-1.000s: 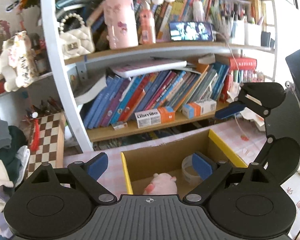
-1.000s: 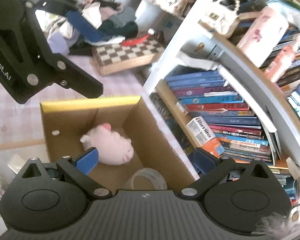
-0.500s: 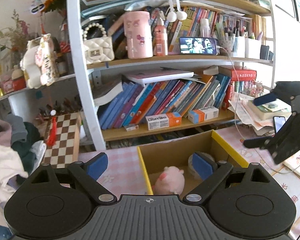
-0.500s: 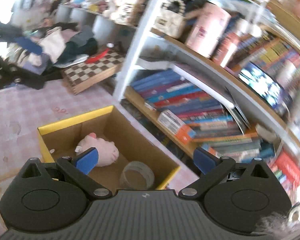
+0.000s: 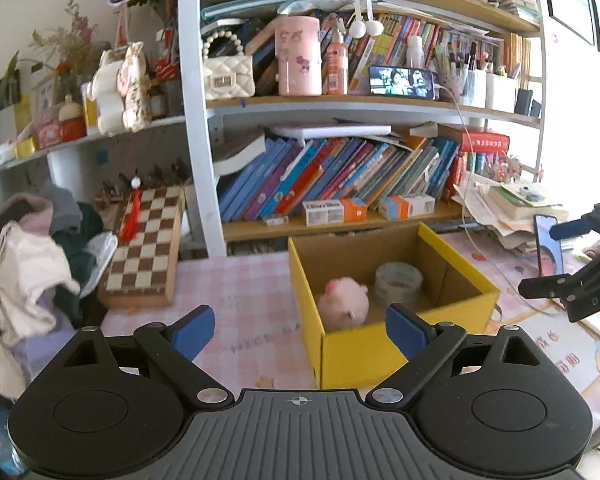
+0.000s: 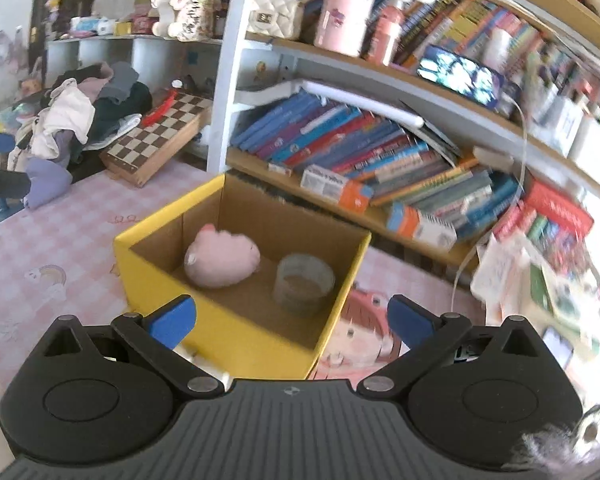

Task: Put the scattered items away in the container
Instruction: 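Withdraw both tools from the yellow box back toward the remaining items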

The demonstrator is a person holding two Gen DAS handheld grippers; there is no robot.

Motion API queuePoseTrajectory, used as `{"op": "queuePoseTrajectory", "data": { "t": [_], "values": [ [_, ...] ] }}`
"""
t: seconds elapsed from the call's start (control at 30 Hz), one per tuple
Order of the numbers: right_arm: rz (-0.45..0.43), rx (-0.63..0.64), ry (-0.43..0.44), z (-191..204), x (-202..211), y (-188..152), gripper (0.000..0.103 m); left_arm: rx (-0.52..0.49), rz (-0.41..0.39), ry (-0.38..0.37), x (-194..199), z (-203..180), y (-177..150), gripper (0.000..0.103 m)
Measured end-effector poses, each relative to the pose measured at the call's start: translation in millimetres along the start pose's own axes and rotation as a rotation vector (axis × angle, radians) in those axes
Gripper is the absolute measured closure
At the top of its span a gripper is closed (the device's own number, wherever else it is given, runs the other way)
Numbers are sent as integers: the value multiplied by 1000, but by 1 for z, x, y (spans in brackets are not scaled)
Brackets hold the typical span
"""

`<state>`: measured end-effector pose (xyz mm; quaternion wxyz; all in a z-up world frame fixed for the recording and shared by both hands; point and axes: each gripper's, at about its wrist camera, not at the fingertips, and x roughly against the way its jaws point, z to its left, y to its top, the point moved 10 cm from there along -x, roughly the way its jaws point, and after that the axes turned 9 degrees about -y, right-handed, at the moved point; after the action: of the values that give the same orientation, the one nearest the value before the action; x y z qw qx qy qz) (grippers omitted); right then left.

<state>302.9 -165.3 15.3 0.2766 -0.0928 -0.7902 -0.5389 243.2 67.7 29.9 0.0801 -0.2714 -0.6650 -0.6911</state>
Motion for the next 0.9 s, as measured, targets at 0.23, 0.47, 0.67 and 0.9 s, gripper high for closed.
{"op": "queuePoseTrajectory", "data": {
  "t": [0.23, 0.47, 0.67, 0.9],
  "values": [
    [47, -75, -44, 20, 29, -49, 0, 2, 37, -28, 12, -17, -37, 6],
    [99, -106, -59, 46, 45, -88, 0, -31, 88, -69, 15, -41, -74, 6],
    [137, -169, -82, 56, 53, -112, 0, -26, 114, -94, 18, -55, -98, 6],
    [193, -233, -98, 68, 57, -142, 0, -22, 156, -99, 19, -66, -124, 6]
  ]
}}
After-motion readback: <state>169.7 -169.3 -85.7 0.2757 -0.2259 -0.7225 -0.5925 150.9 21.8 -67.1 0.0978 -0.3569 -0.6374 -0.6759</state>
